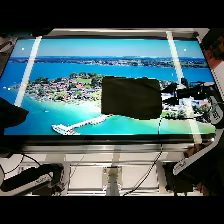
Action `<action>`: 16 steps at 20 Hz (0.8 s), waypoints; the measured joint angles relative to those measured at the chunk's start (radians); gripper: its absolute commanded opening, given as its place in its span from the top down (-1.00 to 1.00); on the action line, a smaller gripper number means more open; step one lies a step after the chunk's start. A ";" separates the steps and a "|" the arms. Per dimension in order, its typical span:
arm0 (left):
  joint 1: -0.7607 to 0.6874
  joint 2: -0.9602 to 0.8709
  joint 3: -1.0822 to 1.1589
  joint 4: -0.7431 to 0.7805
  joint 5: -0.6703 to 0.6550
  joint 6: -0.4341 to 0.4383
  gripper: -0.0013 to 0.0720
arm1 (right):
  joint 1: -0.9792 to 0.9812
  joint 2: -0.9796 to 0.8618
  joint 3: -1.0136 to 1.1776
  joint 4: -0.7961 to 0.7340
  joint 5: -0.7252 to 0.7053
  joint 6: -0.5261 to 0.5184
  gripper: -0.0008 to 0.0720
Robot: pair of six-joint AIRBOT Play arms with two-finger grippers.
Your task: Fold the clothes and pants, and hang the long-sleeved shirts on hangers.
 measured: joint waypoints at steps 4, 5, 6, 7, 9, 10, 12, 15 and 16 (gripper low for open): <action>0.000 0.001 0.000 -0.018 -0.002 0.008 0.90 | 0.001 -0.047 0.019 0.012 0.012 -0.033 -0.97; 0.000 0.001 0.000 -0.020 -0.002 0.009 0.90 | 0.003 -0.053 0.027 0.013 0.014 -0.036 -0.97; 0.000 0.001 0.000 -0.021 -0.002 0.011 0.90 | 0.008 -0.058 0.035 0.013 0.016 -0.039 -0.97; 0.000 0.001 0.000 -0.024 -0.003 0.012 0.90 | 0.017 -0.061 0.040 0.012 0.016 -0.041 -0.97; 0.000 0.001 0.000 -0.025 -0.003 0.012 0.90 | 0.045 -0.066 0.046 0.010 0.012 -0.043 -0.97; 0.000 0.001 0.000 -0.026 -0.003 0.012 0.90 | 0.065 -0.068 0.048 0.006 0.010 -0.045 -0.97; 0.000 0.001 0.000 -0.031 -0.003 0.012 0.90 | 0.105 -0.069 0.050 0.002 0.002 -0.046 -0.97; 0.000 0.001 0.000 -0.051 -0.003 0.023 0.90 | 0.161 -0.070 0.053 -0.001 -0.010 -0.046 -0.94; 0.000 0.001 0.000 -0.062 -0.003 0.027 0.90 | 0.177 -0.070 0.053 -0.003 -0.012 -0.046 -0.94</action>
